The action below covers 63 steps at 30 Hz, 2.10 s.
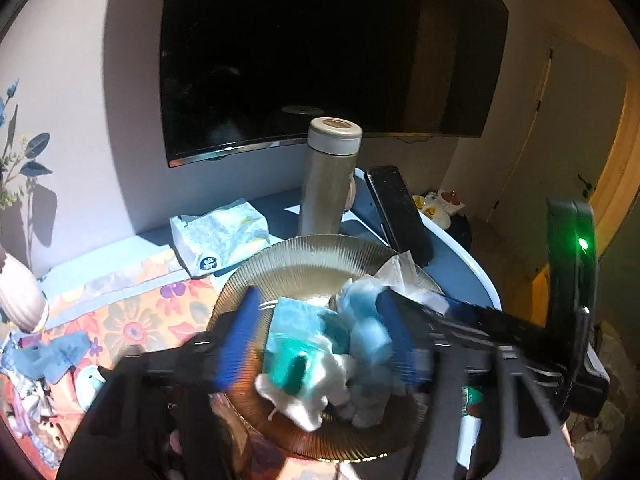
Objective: Organize soft objects
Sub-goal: 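Carry the green bag and blue mask over the glass plate with both grippers, then open both grippers to drop the bag and mask onto the plate, then reach the left gripper to the plush bear while the right reaches the blue ring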
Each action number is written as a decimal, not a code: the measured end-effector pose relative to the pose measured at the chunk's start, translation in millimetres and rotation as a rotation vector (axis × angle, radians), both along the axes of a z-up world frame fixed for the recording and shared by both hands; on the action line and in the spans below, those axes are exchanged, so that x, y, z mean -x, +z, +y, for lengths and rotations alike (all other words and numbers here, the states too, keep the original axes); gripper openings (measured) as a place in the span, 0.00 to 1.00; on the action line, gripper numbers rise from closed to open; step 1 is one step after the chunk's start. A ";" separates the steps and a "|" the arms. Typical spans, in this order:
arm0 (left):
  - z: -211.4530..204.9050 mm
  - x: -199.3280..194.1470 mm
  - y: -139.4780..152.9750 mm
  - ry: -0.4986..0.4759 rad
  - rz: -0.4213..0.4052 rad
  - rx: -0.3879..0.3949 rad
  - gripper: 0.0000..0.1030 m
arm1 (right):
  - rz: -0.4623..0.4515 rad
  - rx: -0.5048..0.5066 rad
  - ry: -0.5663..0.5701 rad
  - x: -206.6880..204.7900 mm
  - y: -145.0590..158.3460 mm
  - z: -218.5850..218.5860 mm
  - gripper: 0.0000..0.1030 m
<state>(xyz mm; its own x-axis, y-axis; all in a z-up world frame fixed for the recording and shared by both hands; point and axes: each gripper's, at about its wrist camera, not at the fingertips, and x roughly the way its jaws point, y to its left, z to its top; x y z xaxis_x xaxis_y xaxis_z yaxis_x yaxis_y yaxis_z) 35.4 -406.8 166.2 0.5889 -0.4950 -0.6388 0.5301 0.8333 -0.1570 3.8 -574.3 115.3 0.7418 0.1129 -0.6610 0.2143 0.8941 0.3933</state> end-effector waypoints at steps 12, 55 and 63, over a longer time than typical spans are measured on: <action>26.9 51.4 31.4 -0.020 -0.115 0.019 0.73 | -0.013 0.050 -0.002 42.0 9.9 11.0 0.61; 379.5 96.0 -59.1 0.441 0.033 0.004 0.73 | 0.132 0.326 0.540 61.3 -52.5 331.9 0.73; 341.9 55.9 -95.7 0.364 0.013 -0.123 0.73 | 0.187 0.258 0.355 15.7 -74.1 330.6 0.73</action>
